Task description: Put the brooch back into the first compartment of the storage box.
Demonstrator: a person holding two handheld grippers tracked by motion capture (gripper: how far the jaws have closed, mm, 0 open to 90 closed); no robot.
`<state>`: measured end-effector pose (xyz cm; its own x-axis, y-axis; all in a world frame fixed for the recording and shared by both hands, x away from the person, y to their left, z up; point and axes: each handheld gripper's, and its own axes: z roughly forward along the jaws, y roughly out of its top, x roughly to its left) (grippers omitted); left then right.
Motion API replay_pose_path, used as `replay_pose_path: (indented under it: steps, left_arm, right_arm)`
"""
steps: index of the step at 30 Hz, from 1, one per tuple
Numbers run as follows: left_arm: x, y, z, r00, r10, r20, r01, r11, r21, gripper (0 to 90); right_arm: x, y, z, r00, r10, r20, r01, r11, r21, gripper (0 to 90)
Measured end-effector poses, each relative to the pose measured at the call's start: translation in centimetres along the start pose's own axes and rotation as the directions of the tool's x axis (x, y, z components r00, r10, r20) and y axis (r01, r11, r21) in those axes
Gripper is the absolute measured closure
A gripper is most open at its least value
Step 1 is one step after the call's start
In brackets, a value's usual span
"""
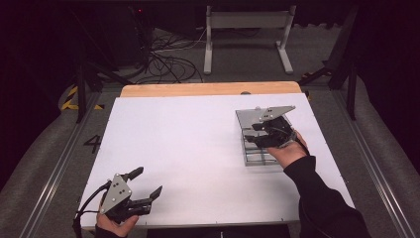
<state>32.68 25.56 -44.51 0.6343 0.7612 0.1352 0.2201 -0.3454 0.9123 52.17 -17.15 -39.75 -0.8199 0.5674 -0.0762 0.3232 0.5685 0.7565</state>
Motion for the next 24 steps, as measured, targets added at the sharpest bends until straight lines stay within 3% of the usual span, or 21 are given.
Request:
replay_pose_path:
  steps: [5, 24]
  left_arm:
    - [0.0, 0.0, 0.0, 1.0, -0.001, 0.0, 0.001, 1.0, 0.0, 20.2]
    - [0.0, 0.0, 0.0, 1.0, 0.001, -0.002, -0.001, 1.0, 0.004, 20.2]
  right_arm:
    - [0.8, 0.1, -1.2, 0.9999, -0.013, -0.008, 0.013, 1.0, -0.028, 43.9]
    - [1.2, -1.3, -3.9, 1.0, -0.005, -0.008, 0.004, 0.998, -0.065, 41.7]
